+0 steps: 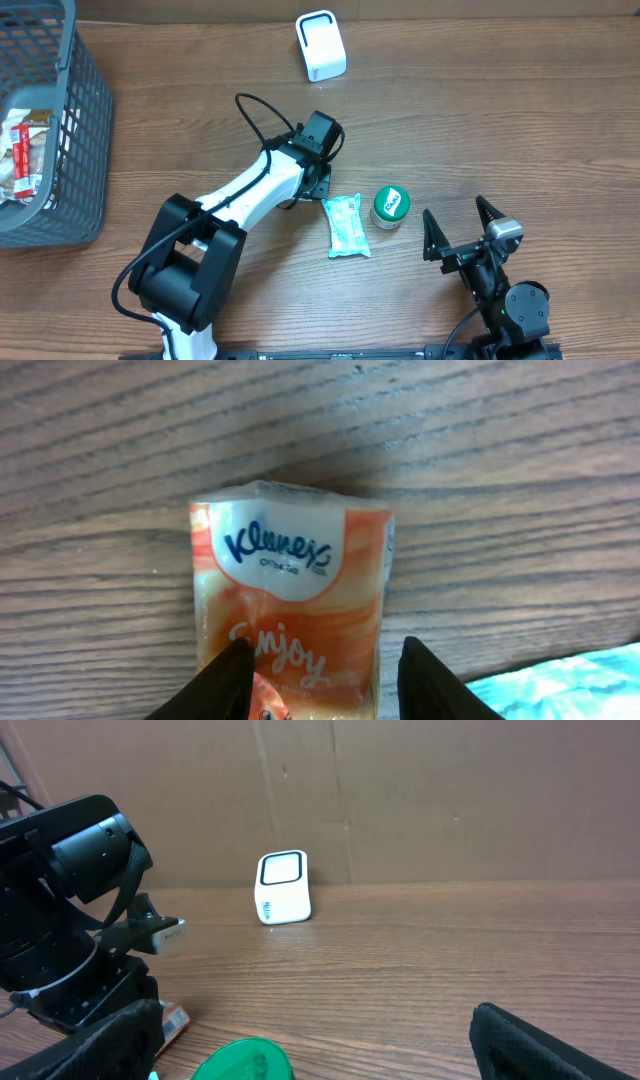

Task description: Scan the item barcode

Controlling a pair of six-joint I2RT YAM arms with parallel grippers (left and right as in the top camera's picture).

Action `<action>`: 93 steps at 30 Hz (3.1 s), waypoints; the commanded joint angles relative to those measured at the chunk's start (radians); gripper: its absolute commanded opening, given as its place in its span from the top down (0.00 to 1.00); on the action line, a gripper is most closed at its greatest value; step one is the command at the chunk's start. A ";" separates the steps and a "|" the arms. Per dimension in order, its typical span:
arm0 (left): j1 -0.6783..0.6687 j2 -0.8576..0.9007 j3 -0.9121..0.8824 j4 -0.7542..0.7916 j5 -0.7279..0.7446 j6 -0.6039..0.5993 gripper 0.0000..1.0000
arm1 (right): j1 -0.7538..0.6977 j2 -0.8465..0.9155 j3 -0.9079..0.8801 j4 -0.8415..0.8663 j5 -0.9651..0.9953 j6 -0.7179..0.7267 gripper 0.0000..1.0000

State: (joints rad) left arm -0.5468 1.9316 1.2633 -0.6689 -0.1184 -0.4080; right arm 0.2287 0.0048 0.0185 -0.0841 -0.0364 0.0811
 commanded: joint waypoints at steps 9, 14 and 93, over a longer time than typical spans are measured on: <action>-0.057 0.027 -0.059 0.027 -0.098 0.012 0.65 | -0.006 -0.002 -0.011 0.003 0.005 -0.003 0.00; -0.065 0.052 -0.059 0.026 -0.098 0.011 0.79 | -0.006 -0.002 -0.011 0.003 0.005 -0.003 0.00; 0.243 -0.048 -0.253 0.516 0.829 -0.026 0.96 | -0.006 -0.002 -0.011 0.003 0.005 -0.003 0.00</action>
State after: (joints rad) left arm -0.3122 1.9072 1.0203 -0.1658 0.7284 -0.4179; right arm 0.2287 0.0048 0.0185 -0.0834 -0.0368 0.0807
